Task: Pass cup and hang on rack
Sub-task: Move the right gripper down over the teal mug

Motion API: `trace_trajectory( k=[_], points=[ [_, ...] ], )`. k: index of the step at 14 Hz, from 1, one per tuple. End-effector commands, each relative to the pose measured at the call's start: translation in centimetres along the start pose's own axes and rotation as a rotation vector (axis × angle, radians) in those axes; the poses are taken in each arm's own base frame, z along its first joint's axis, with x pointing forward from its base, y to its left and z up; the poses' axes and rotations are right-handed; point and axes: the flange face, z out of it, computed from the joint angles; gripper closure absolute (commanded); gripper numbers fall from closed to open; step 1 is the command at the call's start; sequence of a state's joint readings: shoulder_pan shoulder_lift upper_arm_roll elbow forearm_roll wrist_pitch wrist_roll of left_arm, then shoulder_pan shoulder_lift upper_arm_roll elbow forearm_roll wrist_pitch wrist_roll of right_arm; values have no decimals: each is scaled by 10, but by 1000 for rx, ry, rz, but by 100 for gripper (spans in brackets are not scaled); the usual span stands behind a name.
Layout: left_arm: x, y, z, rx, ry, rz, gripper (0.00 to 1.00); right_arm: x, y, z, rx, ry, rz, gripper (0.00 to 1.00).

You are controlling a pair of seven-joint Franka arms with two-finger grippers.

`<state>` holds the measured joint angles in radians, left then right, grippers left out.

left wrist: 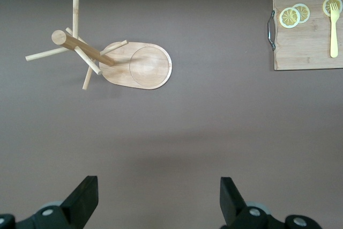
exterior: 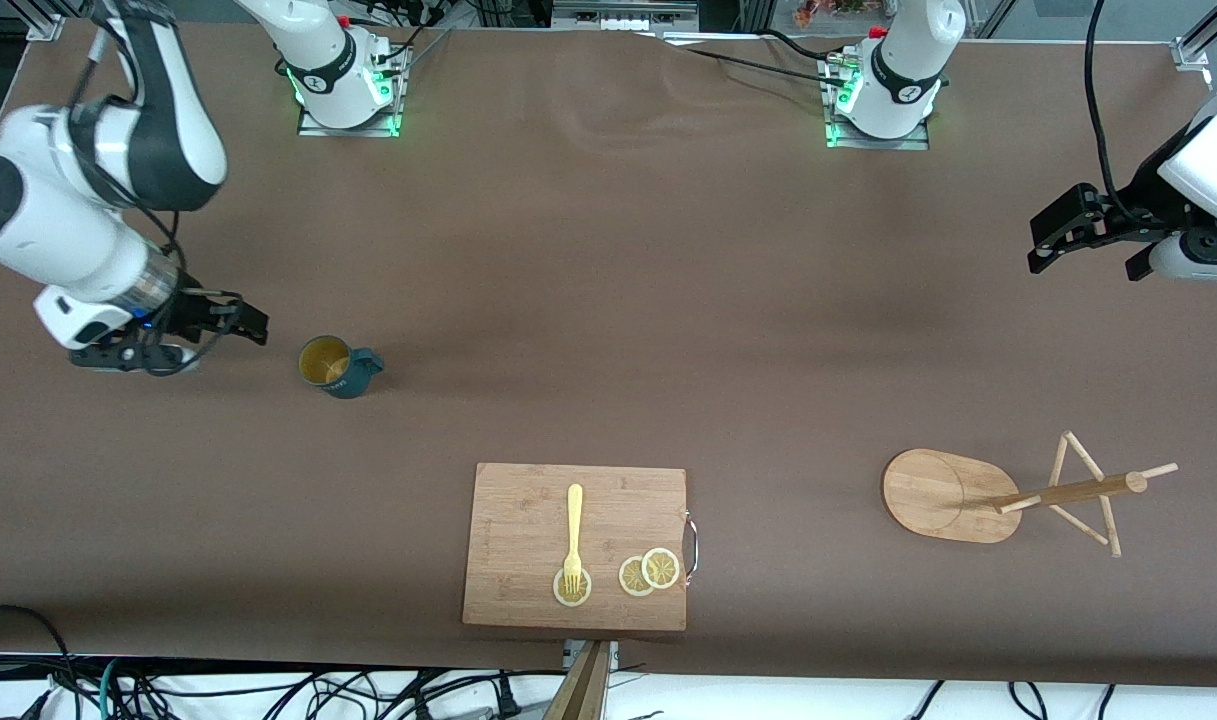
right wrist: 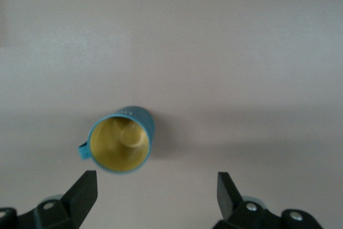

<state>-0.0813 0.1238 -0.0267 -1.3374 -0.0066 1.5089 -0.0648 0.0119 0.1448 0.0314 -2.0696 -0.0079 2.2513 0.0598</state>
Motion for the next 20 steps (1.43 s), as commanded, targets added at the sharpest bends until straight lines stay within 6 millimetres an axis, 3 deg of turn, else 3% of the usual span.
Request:
trace_trajectory(
  k=[1, 6, 10, 11, 13, 14, 15, 18, 20],
  points=[
    [2, 2, -8, -1, 4, 7, 0, -5, -5, 38, -2, 34, -27, 1],
    [2, 0, -6, 4, 0, 4, 0, -1, -11, 79, 3, 26, -35, 3],
    [2, 0, -7, 4, 3, 7, 0, -5, -21, 101, 3, -12, -54, 14],
    [2, -1, -7, 7, 3, 8, 0, -7, -23, 107, 2, -24, -59, 22],
    [2, 0, -8, 5, 6, 8, 0, -12, -23, 123, -1, -56, -83, 77],
    [3, 0, -7, 7, 6, 11, 0, -11, -24, 125, 0, -58, -88, 93],
    [3, 1, -7, 7, 6, 11, 0, -10, -24, 126, 0, -63, -90, 100],
    [3, 2, -8, 8, 8, 14, 0, -8, -33, 124, 1, -58, -102, 100],
    [2, 4, -8, 8, 8, 17, 0, 2, -38, 110, 0, -41, -106, 100]
  ],
)
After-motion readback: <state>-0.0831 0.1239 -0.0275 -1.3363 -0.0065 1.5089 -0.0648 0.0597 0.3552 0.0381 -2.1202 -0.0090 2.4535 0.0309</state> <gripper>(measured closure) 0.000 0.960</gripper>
